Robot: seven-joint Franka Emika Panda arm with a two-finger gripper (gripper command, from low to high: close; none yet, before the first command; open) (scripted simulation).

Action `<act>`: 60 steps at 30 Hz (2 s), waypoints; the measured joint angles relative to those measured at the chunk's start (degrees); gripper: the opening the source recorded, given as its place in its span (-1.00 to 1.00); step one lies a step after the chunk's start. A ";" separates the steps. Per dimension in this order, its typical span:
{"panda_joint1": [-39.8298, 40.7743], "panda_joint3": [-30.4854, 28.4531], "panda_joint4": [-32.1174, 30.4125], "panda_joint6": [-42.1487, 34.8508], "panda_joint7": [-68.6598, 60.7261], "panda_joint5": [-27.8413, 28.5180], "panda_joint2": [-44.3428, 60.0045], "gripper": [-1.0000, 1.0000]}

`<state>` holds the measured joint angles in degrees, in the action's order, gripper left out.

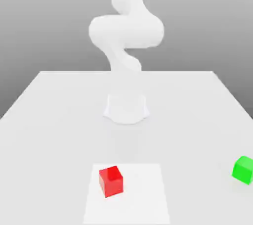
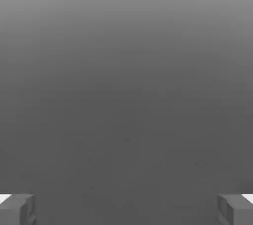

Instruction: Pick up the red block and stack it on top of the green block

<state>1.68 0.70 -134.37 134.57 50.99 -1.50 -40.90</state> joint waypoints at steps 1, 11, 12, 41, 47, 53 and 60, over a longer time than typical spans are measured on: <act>0.73 0.37 -1.14 1.23 2.32 -0.62 2.19 0.00; 7.15 4.96 -11.61 12.51 25.44 -3.71 22.20 0.00; 7.70 5.38 -12.65 13.65 28.00 -3.63 24.19 0.00; 9.05 4.20 -22.21 25.96 56.12 2.62 44.76 -1.00; -3.81 11.70 -16.97 20.57 49.15 4.37 44.96 -1.00; -15.18 20.51 -10.60 15.98 41.14 6.50 47.12 -1.00; -22.80 21.41 -6.73 20.67 42.90 15.67 56.69 -1.00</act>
<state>-21.13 22.11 -141.11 155.24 93.89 14.16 15.78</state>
